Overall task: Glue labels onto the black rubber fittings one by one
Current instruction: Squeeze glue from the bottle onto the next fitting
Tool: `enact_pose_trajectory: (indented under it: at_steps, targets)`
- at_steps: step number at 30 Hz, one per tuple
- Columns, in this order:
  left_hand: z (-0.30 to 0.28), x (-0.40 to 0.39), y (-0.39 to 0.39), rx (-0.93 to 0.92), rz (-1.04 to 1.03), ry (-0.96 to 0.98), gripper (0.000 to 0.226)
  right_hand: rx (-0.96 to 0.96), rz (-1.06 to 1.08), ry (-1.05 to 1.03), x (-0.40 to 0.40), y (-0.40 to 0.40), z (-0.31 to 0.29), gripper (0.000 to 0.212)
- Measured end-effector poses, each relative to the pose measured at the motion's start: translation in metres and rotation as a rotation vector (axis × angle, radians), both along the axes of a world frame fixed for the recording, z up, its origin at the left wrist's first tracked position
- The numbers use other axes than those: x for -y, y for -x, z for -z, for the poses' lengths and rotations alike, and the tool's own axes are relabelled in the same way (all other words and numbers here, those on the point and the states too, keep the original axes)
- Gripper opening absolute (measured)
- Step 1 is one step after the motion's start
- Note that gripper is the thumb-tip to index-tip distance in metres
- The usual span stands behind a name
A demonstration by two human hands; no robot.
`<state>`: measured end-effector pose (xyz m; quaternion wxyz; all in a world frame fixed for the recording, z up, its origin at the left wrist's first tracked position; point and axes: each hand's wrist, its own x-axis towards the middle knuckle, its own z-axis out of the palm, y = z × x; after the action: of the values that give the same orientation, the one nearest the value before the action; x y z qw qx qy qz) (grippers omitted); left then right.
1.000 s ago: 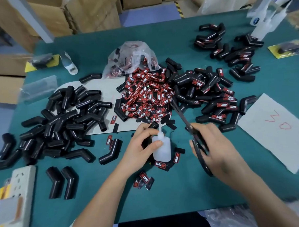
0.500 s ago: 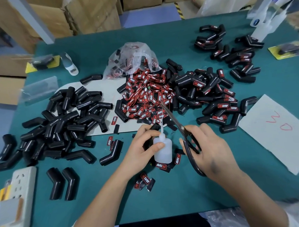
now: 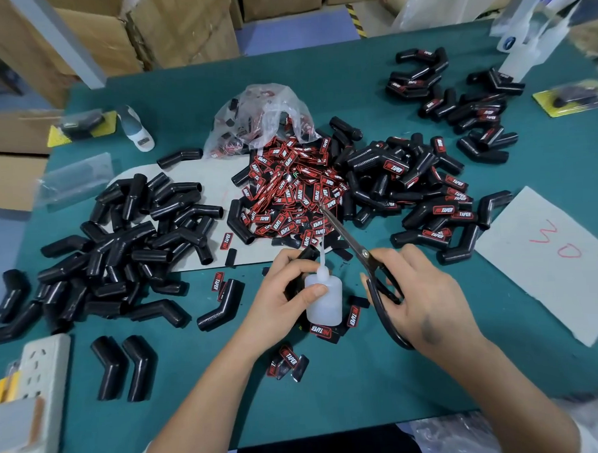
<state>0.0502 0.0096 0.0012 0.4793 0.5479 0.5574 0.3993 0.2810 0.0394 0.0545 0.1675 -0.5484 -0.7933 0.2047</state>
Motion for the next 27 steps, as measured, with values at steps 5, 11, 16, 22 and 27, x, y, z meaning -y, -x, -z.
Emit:
enact_pose_trajectory:
  at_steps: [5,11,16,22,27]
  targets:
    - [0.000,0.000,0.000,0.001,0.001,0.000,0.029,0.007,0.004,-0.043,-0.001,-0.001,0.003,0.027]
    - [0.001,-0.001,0.000,0.003,0.001,0.000,0.029,-0.003,0.011,-0.064,-0.001,-0.003,0.001,0.027]
    - [0.002,0.000,-0.005,-0.004,0.036,-0.040,0.020,-0.103,0.075,-0.068,-0.005,-0.005,-0.008,0.022]
    - [0.005,0.000,-0.001,-0.010,0.016,-0.058,0.022,-0.152,0.161,-0.048,-0.008,-0.013,-0.017,0.022]
    - [0.006,-0.001,0.000,0.003,0.004,-0.042,0.024,0.087,0.101,-0.094,0.008,-0.031,0.002,0.032]
